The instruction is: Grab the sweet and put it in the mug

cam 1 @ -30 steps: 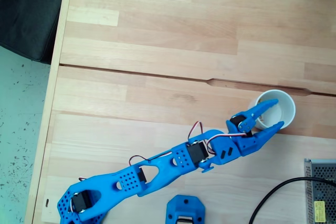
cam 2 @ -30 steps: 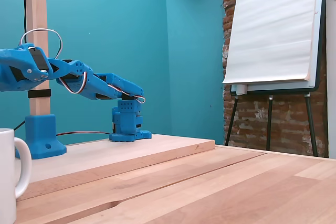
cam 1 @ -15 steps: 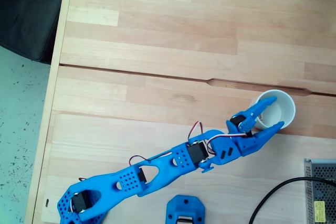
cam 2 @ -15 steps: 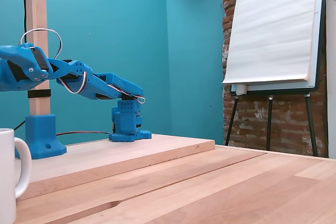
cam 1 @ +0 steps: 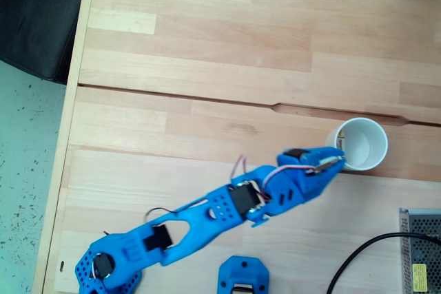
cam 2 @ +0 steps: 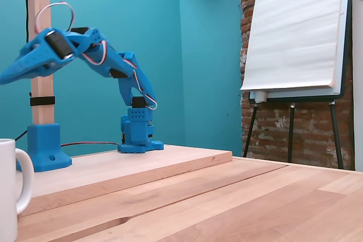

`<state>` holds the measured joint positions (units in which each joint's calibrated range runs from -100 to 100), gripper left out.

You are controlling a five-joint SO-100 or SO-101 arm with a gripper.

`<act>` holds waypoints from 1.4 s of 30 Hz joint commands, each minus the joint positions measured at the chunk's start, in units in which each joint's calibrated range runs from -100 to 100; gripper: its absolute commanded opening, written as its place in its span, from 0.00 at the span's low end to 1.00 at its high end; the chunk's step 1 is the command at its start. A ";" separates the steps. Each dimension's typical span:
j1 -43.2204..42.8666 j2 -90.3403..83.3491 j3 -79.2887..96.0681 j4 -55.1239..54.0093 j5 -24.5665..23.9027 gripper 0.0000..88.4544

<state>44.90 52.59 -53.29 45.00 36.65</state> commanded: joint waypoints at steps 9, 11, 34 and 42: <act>-9.03 -39.42 43.75 0.33 -5.03 0.03; -10.63 -43.98 50.80 0.33 -5.76 0.03; -29.73 -94.07 114.94 0.25 -10.11 0.02; -33.72 -109.13 130.10 0.25 -10.21 0.01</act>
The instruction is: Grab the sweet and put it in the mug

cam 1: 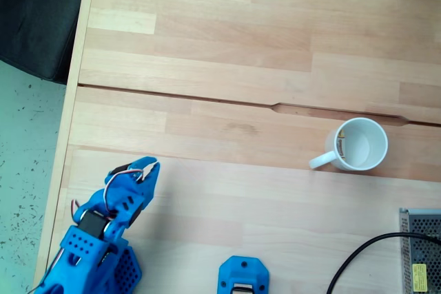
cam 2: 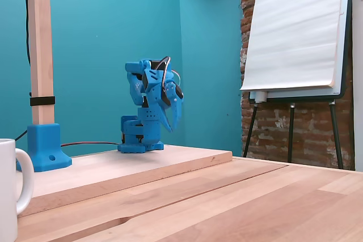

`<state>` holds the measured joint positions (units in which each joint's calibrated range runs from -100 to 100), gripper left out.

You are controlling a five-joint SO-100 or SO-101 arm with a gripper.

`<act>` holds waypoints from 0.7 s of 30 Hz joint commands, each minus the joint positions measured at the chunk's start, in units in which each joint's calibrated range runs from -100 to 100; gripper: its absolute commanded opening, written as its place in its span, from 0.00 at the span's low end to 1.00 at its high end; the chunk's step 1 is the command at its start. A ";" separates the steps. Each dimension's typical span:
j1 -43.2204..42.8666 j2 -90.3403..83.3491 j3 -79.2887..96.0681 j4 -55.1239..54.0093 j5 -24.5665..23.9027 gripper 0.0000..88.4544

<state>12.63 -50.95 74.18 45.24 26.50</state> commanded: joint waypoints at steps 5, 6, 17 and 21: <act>-4.35 -17.12 10.21 0.00 -0.10 0.00; -4.79 -19.53 11.72 0.00 -0.10 0.00; -9.22 -33.56 25.02 0.00 0.39 0.00; -10.67 -34.67 25.82 0.08 0.39 0.00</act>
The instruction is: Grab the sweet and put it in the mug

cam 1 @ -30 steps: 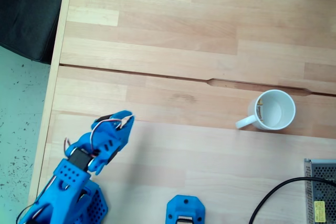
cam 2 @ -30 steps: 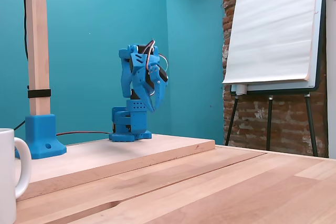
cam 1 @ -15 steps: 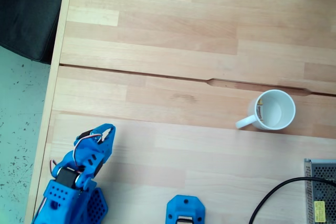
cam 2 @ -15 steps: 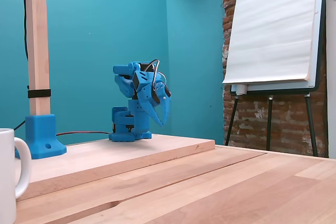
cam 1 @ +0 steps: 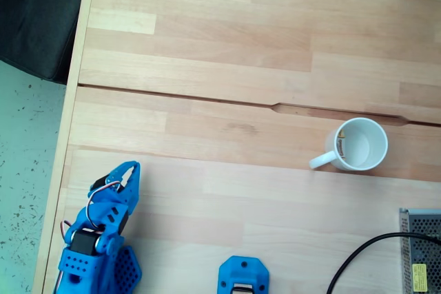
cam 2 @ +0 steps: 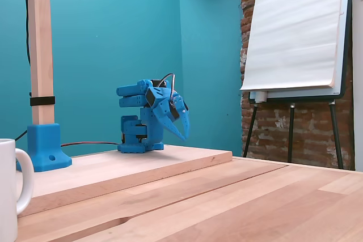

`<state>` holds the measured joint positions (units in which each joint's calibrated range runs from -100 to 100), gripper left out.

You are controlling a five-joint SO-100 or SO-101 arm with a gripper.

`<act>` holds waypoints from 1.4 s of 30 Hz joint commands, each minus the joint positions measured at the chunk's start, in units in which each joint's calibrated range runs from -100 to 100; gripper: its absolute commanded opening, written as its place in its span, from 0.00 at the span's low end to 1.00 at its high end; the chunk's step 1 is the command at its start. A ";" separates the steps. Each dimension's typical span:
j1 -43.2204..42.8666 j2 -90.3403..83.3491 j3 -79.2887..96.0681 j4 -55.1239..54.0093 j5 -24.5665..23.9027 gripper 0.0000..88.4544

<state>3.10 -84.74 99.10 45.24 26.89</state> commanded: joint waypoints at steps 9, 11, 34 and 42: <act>-8.40 -0.89 0.90 0.97 -0.59 0.00; -9.13 -0.89 0.90 0.97 -0.59 0.00; -9.86 -0.89 0.90 1.05 -0.34 0.00; -9.86 -0.89 0.90 1.05 -0.34 0.00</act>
